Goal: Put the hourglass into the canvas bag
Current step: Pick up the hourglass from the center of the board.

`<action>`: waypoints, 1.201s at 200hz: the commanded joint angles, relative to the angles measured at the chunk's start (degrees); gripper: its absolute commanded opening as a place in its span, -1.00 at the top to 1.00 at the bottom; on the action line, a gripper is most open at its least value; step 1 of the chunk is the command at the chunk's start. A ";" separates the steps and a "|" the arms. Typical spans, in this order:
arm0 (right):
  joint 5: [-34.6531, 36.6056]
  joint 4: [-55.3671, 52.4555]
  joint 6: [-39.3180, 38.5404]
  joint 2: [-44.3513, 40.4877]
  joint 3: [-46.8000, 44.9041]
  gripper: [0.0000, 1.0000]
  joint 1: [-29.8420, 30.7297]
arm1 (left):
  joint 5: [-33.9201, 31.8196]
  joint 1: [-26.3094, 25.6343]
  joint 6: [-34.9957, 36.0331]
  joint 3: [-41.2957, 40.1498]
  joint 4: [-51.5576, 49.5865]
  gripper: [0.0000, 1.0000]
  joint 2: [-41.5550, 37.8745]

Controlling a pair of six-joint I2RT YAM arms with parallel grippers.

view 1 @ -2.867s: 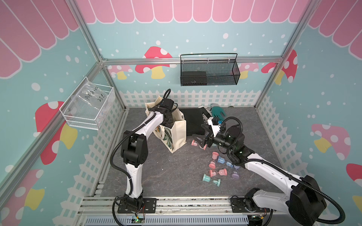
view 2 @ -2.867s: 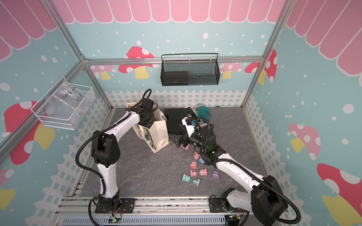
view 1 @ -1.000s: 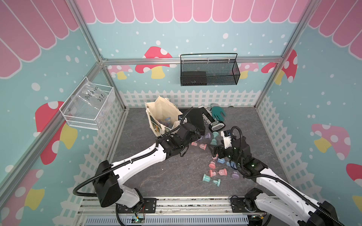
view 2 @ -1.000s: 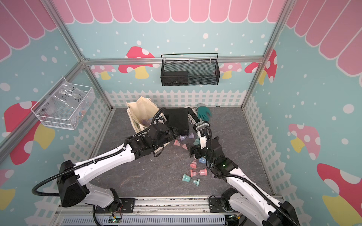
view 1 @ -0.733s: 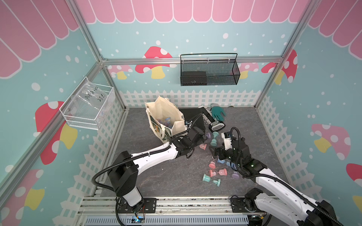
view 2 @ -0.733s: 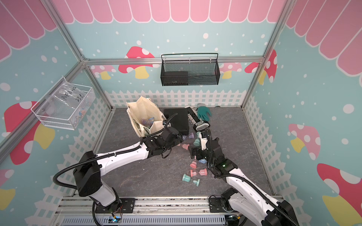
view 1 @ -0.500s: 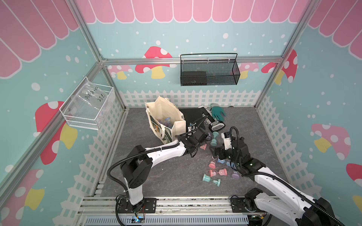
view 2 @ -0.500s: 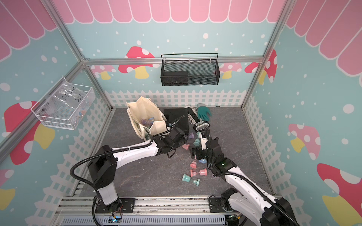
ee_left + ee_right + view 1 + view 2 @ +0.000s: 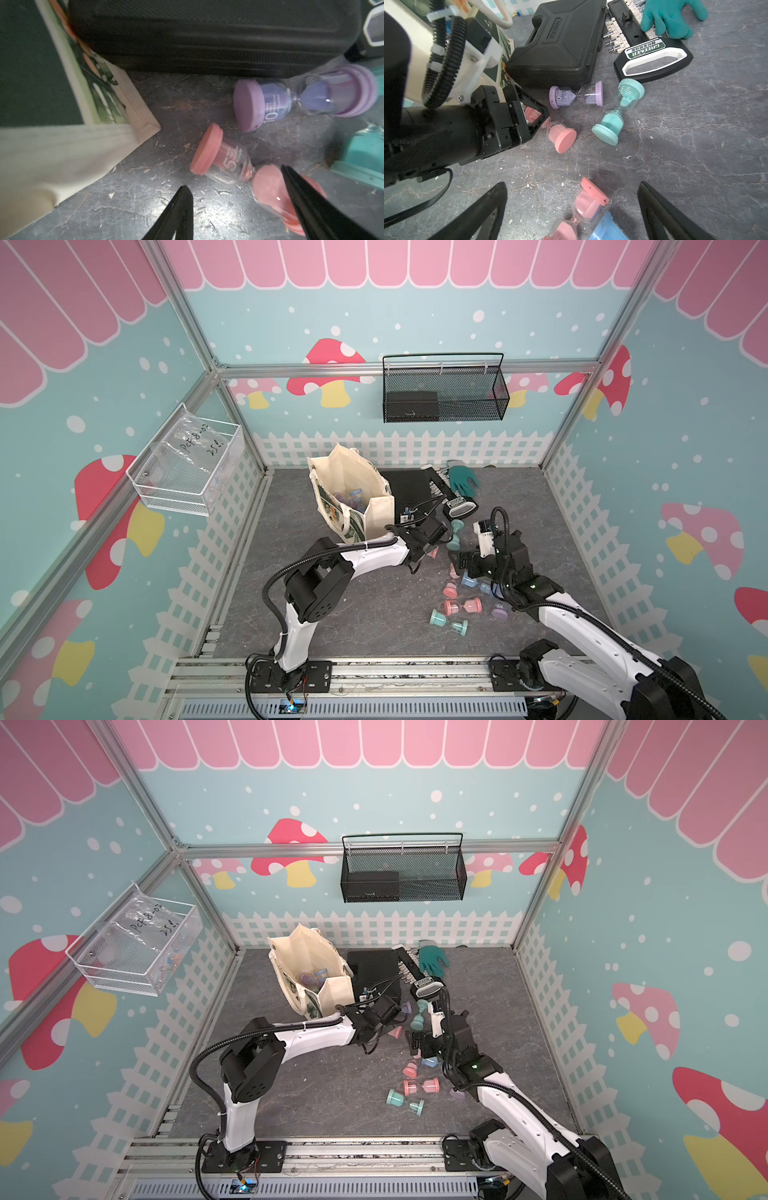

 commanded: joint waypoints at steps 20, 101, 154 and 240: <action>-2.25 2.44 -0.94 1.01 -0.97 -0.99 -1.19 | -3.80 0.51 -3.06 3.05 -3.24 -0.50 2.35; -3.58 3.84 -0.40 1.68 -1.88 -0.99 -2.50 | -4.13 1.22 -3.94 5.23 -4.89 -0.44 6.11; -3.50 4.02 -0.29 1.49 -2.42 -0.99 -3.04 | -2.73 1.22 -4.14 6.33 -4.84 -0.35 8.46; -3.80 4.29 -0.33 1.15 -2.38 -0.99 -3.38 | -2.10 1.31 -4.65 3.28 -2.15 -0.02 6.68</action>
